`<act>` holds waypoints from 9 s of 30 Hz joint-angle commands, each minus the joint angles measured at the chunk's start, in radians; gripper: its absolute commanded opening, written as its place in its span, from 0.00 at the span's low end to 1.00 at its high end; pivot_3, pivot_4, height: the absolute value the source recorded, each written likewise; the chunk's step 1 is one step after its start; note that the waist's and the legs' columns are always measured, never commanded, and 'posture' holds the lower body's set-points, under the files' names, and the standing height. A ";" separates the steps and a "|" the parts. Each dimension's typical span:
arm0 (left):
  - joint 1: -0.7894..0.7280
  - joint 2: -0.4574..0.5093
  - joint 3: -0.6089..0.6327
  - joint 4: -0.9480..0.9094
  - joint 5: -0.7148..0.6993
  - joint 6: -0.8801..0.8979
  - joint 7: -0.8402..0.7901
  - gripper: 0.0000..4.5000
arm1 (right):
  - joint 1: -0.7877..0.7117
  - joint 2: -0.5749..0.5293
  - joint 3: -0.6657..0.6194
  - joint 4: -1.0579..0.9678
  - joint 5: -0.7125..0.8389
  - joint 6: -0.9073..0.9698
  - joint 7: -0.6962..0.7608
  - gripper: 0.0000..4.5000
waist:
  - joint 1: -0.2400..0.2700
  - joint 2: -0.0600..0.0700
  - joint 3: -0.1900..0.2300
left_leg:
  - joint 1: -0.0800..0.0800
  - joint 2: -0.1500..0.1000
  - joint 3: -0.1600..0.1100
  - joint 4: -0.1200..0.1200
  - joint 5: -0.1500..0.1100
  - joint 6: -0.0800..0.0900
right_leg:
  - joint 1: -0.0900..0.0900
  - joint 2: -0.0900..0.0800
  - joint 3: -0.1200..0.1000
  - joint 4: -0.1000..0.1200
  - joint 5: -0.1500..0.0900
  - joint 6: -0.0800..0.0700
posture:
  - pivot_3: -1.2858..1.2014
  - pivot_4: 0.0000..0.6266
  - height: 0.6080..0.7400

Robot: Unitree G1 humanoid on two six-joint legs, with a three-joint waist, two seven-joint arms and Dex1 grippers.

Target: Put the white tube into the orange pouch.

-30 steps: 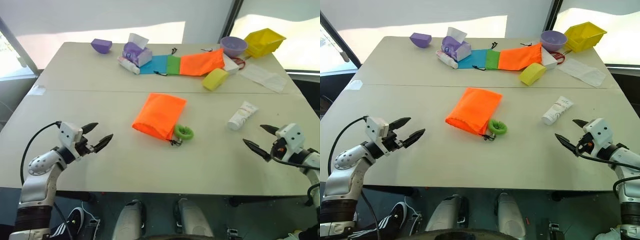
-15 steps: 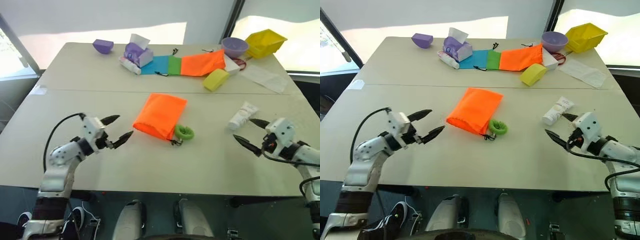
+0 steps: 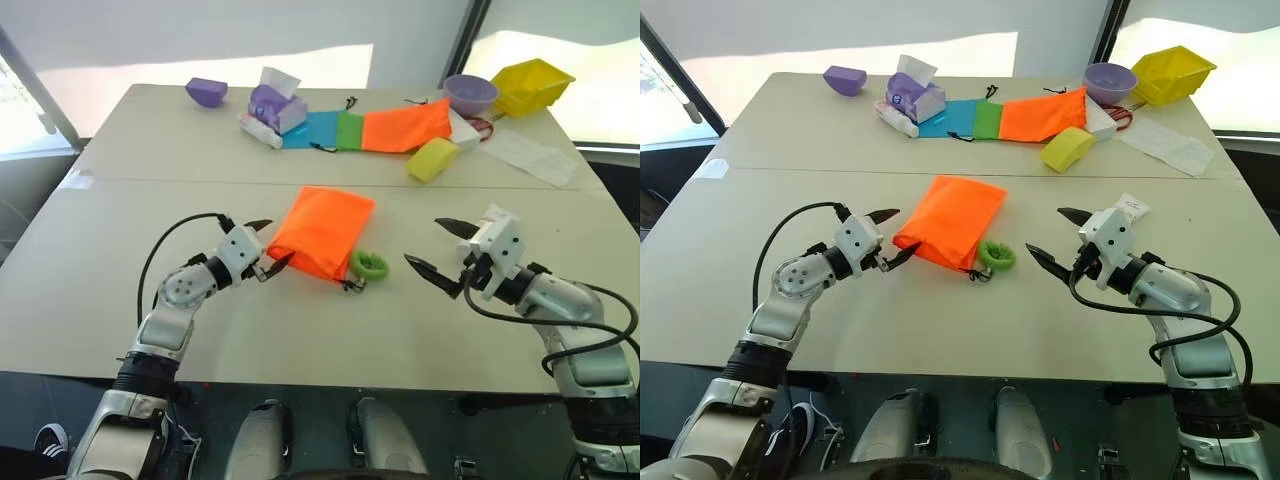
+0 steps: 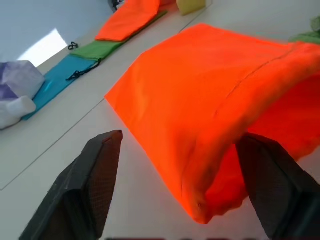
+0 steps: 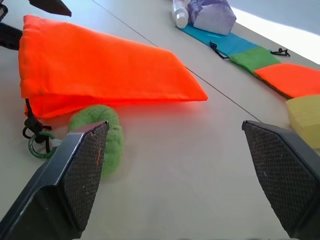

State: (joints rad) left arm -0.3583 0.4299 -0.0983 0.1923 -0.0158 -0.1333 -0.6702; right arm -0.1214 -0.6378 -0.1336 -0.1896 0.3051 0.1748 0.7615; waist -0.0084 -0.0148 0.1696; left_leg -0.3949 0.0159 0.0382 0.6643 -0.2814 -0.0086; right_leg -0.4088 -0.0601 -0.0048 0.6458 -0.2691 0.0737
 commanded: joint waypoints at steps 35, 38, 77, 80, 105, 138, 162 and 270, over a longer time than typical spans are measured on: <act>0.135 0.006 -0.010 -0.303 -0.112 0.197 -0.051 0.01 | -0.329 0.225 -0.218 -0.126 -0.107 1.028 -0.701 1.00 | -0.002 0.001 0.000 | 0.000 0.001 0.000 0.000 0.000 0.000 | -0.001 -0.001 0.001 0.002 0.000 -0.001 | 0.52 0.24 1.00; 0.136 0.005 -0.015 -0.299 -0.106 0.191 -0.044 0.01 | -0.389 0.282 -0.246 -0.125 -0.158 1.119 -0.803 1.00 | -0.004 0.001 0.000 | -0.003 0.000 0.000 0.000 0.000 0.000 | -0.004 -0.001 0.001 0.001 0.000 -0.001 | 0.52 0.24 1.00; 0.150 0.002 -0.018 -0.306 -0.108 0.189 -0.021 0.00 | -0.384 0.229 -0.128 0.033 -0.054 0.835 -0.470 0.41 | -0.013 0.002 -0.001 | -0.013 -0.001 0.006 0.002 0.004 0.006 | -0.015 0.004 0.002 0.005 0.003 0.005 | 0.52 0.24 1.00; 0.147 0.008 -0.015 -0.299 -0.111 0.186 -0.029 0.00 | -0.370 0.129 -0.132 -0.043 0.078 0.811 -0.255 0.41 | -0.004 0.002 0.000 | -0.013 0.000 0.006 0.002 0.004 0.006 | -0.016 0.004 0.002 0.005 0.003 0.005 | 0.52 0.24 1.00; 0.141 0.022 -0.003 -0.322 -0.139 0.190 -0.056 0.00 | 0.035 0.066 0.214 -0.385 0.193 0.649 -0.078 0.41 | -0.001 -0.002 0.000 | -0.013 0.000 0.005 0.003 0.010 0.008 | -0.011 -0.002 0.002 0.001 0.006 0.001 | 0.52 0.24 1.00; 0.136 -0.024 -0.040 -0.337 -0.139 0.208 -0.050 0.00 | -0.197 0.394 0.215 -0.306 0.079 1.021 -0.630 0.41 | -0.005 -0.002 0.000 | -0.014 -0.001 0.006 0.002 0.011 0.008 | -0.014 -0.002 0.001 0.002 0.007 0.000 | 0.52 0.24 1.00; 0.148 -0.029 -0.039 -0.362 -0.144 0.203 -0.049 0.00 | -0.444 0.462 0.353 0.012 -0.065 0.922 -0.598 0.41 | -0.013 -0.002 0.000 | -0.013 0.000 0.007 0.002 0.013 0.010 | -0.015 -0.001 0.002 0.003 0.008 0.001 | 0.52 0.24 1.00; 0.223 0.103 0.065 -0.397 -0.301 0.279 -0.156 0.00 | -0.224 0.009 0.140 -0.005 -0.073 0.398 0.089 0.02 | -0.009 -0.001 0.002 | -0.016 0.000 0.009 -0.003 0.013 0.008 | -0.017 -0.008 0.001 -0.003 0.008 -0.005 | 0.52 0.24 1.00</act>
State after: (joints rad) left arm -0.1319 0.5302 -0.0513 -0.1649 -0.2843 0.1359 -0.8104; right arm -0.3468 -0.6316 0.0412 -0.1046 0.1797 0.5428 0.8512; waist -0.0171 -0.0160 0.1713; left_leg -0.4106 0.0161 0.0470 0.6615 -0.2687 -0.0004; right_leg -0.4261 -0.0677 -0.0034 0.6434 -0.2614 0.0687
